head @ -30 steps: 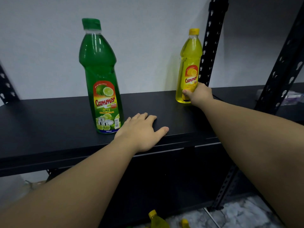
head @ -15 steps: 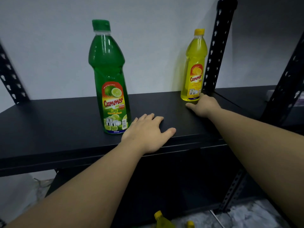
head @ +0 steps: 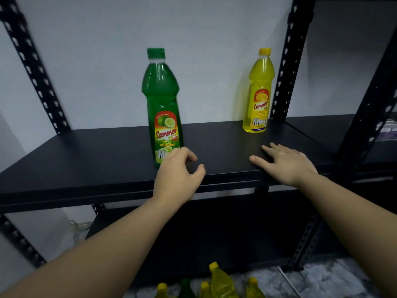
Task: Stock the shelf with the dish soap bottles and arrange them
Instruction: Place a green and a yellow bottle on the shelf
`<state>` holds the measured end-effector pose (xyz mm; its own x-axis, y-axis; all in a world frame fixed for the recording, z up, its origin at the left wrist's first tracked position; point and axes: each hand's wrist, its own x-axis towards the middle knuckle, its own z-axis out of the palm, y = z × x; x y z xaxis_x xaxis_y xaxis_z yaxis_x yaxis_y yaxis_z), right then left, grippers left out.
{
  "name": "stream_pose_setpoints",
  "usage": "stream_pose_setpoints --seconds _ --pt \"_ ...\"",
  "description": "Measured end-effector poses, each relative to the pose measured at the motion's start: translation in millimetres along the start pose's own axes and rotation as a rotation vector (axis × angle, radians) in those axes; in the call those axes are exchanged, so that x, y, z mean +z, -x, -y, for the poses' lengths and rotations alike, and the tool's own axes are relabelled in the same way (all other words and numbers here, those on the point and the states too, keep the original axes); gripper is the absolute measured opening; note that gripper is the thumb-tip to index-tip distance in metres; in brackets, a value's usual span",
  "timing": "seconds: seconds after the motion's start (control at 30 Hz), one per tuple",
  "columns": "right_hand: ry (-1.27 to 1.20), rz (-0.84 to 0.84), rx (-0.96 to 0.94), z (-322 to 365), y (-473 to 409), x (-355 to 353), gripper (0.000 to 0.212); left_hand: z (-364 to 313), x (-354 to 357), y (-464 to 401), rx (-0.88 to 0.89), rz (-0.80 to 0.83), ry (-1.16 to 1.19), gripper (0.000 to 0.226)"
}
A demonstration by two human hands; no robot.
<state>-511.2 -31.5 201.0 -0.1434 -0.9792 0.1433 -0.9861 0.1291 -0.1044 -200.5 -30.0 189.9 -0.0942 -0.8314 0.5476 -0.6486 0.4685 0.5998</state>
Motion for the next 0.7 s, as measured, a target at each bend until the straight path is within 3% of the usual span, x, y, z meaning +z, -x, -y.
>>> stream_pose_setpoints --seconds 0.13,0.3,0.7 --pt "0.017 0.008 -0.002 2 4 -2 0.124 17 -37 -2 -0.202 -0.158 0.079 0.047" --pt "0.023 0.039 0.003 5 8 -7 0.131 28 -65 -25 -0.351 0.02 0.182 0.084" --pt "-0.091 0.059 -0.108 -21 19 -14 0.131 31 -43 -54 -0.325 0.108 0.242 0.088"
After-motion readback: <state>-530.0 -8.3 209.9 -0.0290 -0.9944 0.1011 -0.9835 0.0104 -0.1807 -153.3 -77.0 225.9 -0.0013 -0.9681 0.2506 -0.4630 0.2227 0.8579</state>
